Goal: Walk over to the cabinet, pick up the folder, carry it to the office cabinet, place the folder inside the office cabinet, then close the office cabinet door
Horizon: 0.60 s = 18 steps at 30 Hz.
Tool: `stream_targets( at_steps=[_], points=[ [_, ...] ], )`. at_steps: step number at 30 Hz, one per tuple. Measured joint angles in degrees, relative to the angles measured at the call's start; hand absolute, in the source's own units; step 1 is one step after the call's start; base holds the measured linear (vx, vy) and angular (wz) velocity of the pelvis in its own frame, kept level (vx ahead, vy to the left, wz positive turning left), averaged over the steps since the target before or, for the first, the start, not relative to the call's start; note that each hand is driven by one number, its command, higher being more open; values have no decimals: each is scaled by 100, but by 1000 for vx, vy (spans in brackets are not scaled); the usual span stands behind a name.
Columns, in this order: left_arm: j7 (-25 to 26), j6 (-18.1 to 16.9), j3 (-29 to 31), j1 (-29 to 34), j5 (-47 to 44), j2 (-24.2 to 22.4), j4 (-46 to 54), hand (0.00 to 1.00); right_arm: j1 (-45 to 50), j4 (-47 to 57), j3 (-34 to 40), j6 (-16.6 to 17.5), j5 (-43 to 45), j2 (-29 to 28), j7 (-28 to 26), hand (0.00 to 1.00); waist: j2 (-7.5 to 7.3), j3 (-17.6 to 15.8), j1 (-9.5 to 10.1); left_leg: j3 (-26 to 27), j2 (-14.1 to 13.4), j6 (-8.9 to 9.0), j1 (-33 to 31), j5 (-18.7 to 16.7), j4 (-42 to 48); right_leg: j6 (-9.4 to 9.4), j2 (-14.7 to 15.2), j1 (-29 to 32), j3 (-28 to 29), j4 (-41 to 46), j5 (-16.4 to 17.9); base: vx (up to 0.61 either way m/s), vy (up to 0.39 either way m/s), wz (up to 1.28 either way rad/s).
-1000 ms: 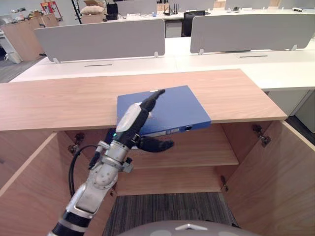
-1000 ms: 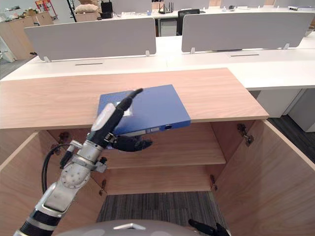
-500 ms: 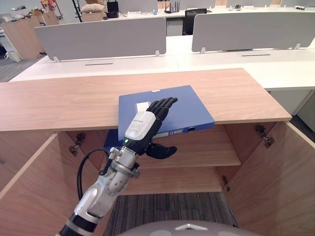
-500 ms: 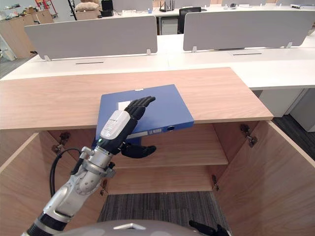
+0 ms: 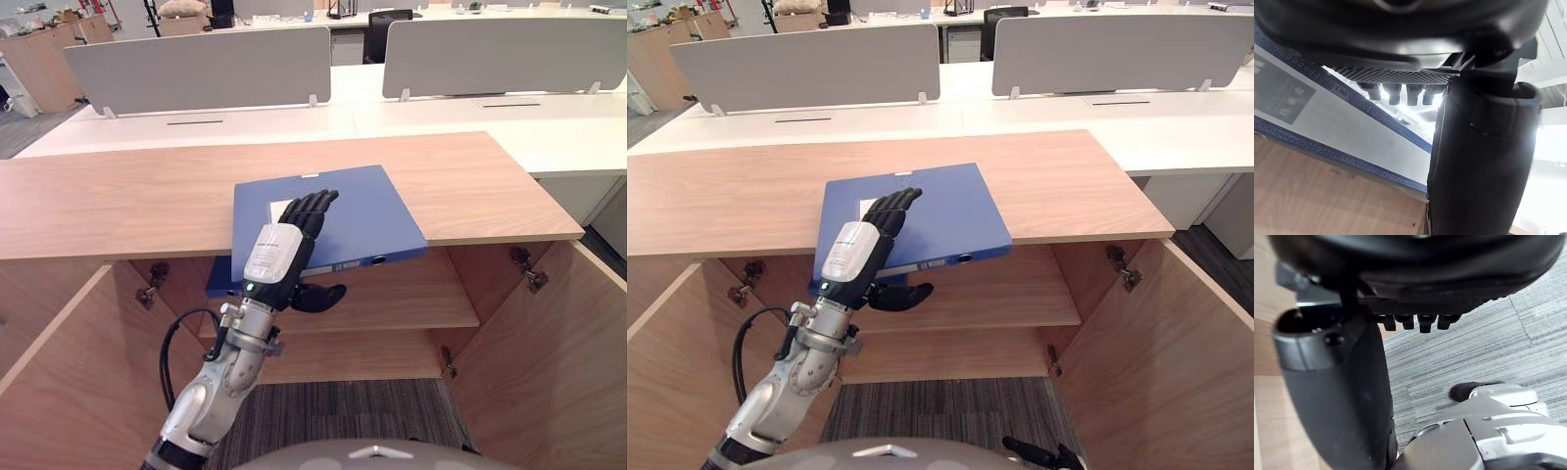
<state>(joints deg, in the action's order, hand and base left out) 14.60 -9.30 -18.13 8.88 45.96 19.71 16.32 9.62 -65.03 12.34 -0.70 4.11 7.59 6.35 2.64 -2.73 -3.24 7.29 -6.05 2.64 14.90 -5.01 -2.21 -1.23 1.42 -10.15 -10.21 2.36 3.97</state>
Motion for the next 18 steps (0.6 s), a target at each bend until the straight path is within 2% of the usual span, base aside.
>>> stream_targets(
  at_steps=[2,3,9,18],
  points=[
    [8,6,121,29,167,-8,0,100,0,3,1,0,1,2,-1,100,7,0,-4,5,-3,0,1,0,2,-1,-2,1,6,-3,-1,0,0,0],
    [23,22,203,55,215,-8,0,0,1,4,1,0,1,6,-2,100,15,0,-10,6,-4,1,0,0,1,-2,-3,0,7,-7,-1,0,0,0],
    [54,240,521,170,559,-20,-3,0,-2,10,3,-2,-1,27,-15,100,40,-15,-12,5,-3,1,-8,0,-9,-8,-7,1,5,-28,-5,0,0,0],
    [403,188,879,139,760,-29,391,0,3,11,8,-6,0,52,-90,100,69,10,-14,8,5,-1,-8,-2,-23,-16,-6,-7,6,-69,-21,0,0,0]
  ],
)
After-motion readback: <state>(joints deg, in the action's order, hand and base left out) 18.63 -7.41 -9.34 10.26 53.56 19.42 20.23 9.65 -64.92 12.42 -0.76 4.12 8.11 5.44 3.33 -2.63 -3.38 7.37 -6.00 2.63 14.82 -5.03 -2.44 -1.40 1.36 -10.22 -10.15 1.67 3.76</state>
